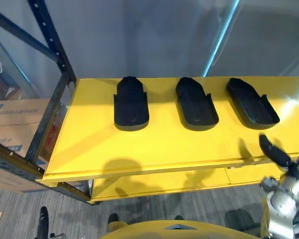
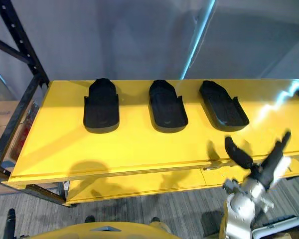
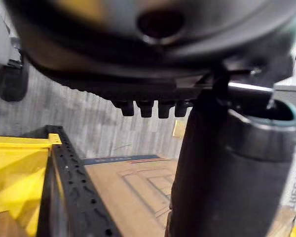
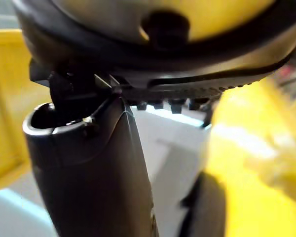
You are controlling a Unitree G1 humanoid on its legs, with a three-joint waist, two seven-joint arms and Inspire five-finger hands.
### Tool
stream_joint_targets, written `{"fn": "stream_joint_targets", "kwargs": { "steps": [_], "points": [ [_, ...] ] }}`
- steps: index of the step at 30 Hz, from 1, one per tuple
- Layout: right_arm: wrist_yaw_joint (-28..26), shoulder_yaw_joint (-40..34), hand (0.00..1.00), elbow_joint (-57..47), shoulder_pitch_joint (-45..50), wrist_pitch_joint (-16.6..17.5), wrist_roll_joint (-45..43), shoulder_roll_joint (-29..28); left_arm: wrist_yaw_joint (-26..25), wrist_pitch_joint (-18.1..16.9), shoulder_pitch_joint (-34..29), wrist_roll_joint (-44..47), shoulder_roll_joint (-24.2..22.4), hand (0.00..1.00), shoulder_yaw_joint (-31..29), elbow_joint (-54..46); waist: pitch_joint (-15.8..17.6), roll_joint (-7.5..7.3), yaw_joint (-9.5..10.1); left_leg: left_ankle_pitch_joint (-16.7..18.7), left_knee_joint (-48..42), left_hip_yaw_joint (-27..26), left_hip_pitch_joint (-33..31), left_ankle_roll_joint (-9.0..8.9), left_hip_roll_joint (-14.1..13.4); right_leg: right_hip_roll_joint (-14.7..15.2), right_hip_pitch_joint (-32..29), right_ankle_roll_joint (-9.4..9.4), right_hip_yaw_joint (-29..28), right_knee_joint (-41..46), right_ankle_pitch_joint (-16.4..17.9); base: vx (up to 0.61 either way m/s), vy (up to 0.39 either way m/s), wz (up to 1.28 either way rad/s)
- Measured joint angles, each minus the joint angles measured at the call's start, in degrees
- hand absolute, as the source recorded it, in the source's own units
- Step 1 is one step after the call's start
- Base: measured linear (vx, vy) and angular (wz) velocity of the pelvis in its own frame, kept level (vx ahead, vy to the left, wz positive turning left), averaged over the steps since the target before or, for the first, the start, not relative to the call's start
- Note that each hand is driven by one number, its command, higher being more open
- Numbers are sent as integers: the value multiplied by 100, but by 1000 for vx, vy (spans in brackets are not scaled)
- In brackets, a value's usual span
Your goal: Walk over and take three plastic housings, then place them on the shelf
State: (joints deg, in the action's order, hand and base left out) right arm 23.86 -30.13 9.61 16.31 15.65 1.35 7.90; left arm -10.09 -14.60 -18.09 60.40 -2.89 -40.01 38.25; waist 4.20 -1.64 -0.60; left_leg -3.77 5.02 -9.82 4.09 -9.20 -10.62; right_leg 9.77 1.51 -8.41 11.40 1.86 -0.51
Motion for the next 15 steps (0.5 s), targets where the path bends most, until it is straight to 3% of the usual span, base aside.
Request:
{"fn": "stream_joint_targets", "kwargs": {
  "steps": [6,11,15],
  "points": [
    [37,-258,100,1502,633,0,-215,-473,-244,152,-36,19,7,100,45,244,100,196,-104,156,5,-326,306,-24,-14,-15,96,46,-237,18,34,36,11,-22],
    [4,-307,100,2740,640,50,-175,-729,-603,164,40,-62,168,100,17,500,94,128,-106,189,8,-377,364,4,1,0,123,89,-254,16,66,3,4,-6],
    [-589,-290,100,3344,576,-40,-212,-790,-865,494,34,-909,260,100,-238,896,64,71,-57,218,10,-368,443,8,15,11,210,89,-243,8,89,0,0,0]
  ]
}}
